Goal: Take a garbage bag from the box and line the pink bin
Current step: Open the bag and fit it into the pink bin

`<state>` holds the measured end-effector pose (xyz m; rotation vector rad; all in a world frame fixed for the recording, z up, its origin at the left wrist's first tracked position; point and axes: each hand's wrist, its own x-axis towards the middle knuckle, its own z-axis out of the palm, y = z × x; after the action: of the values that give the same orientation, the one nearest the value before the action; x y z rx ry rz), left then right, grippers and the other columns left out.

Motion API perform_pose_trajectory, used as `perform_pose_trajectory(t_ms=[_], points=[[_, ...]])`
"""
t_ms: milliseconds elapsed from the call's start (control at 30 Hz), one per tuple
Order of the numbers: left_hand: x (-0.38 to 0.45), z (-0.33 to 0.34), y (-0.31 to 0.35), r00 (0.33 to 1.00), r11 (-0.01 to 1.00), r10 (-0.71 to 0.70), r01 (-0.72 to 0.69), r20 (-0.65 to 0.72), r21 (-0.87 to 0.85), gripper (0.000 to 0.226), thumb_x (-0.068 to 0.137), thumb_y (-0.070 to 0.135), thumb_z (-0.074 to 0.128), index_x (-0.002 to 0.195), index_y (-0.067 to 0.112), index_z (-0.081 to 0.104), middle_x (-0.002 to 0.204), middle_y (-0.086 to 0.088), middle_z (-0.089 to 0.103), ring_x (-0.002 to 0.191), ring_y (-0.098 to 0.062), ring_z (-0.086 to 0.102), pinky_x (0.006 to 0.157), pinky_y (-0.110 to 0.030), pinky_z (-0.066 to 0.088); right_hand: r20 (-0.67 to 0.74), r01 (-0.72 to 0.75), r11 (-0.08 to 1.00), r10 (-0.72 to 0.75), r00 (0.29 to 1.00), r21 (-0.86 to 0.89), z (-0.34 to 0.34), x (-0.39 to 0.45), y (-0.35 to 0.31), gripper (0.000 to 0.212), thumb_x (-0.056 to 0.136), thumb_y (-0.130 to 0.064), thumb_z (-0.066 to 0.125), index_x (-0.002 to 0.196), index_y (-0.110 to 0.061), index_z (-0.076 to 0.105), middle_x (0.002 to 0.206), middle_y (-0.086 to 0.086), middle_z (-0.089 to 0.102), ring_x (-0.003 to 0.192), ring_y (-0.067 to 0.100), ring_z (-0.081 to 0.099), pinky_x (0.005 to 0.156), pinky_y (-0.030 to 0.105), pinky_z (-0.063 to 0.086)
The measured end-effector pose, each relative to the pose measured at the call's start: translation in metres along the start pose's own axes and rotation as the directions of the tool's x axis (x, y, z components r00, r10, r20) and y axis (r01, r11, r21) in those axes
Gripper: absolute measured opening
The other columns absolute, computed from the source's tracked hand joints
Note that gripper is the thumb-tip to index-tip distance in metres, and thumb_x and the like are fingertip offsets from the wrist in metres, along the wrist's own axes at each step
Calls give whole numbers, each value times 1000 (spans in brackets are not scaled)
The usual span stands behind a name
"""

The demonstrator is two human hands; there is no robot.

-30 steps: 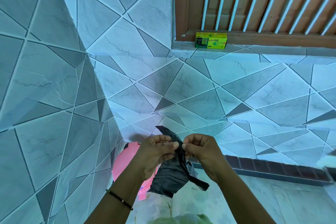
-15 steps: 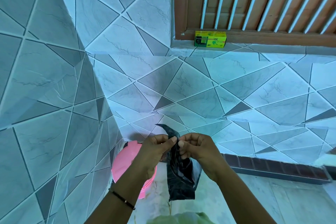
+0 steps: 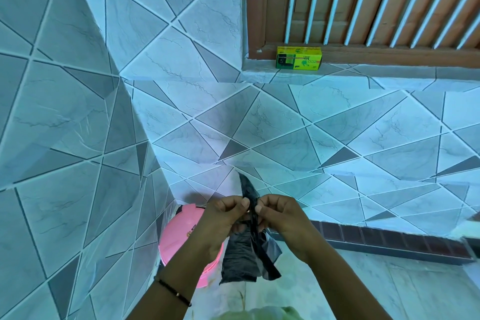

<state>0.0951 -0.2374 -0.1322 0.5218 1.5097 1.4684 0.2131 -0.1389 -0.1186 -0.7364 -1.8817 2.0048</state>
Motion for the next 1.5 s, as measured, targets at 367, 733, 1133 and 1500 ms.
perform_pose_trajectory(t_ms=[367, 733, 1133, 1500], points=[[-2, 5, 6, 995, 1000, 18, -18, -98, 1, 27, 65, 41, 69, 72, 15, 71, 67, -2, 68, 70, -20, 55, 67, -31, 44, 12, 21, 997, -22, 1000, 74, -5, 1, 0, 23, 92, -2, 48, 73, -6, 58, 66, 8, 57, 58, 13, 53, 60, 21, 47], [0, -9, 15, 968, 990, 135, -123, -210, 70, 14, 91, 13, 55, 86, 3, 64, 69, 0, 68, 62, -6, 64, 66, -23, 56, -229, 33, 943, 46, 972, 332, -34, 4, 2, 21, 91, -9, 51, 72, -10, 59, 63, 7, 60, 60, 22, 55, 54, 28, 51], [-6, 0, 21, 975, 998, 59, -51, -213, 41, 18, 88, 3, 57, 70, 0, 57, 65, -13, 66, 58, -19, 64, 61, -27, 59, -267, -66, 990, 31, 963, -124, -14, 14, 5, 17, 79, 5, 63, 77, -11, 58, 64, 5, 54, 52, 15, 52, 46, 22, 45], [-3, -10, 23, 950, 812, -256, 111, -179, -573, 39, 91, 7, 43, 58, 7, 64, 50, -3, 59, 37, -9, 46, 32, -13, 30, -212, -65, 951, 133, 968, 302, -36, 12, -1, 45, 85, 16, 38, 57, -13, 57, 65, 8, 58, 61, 22, 51, 48, 26, 46]])
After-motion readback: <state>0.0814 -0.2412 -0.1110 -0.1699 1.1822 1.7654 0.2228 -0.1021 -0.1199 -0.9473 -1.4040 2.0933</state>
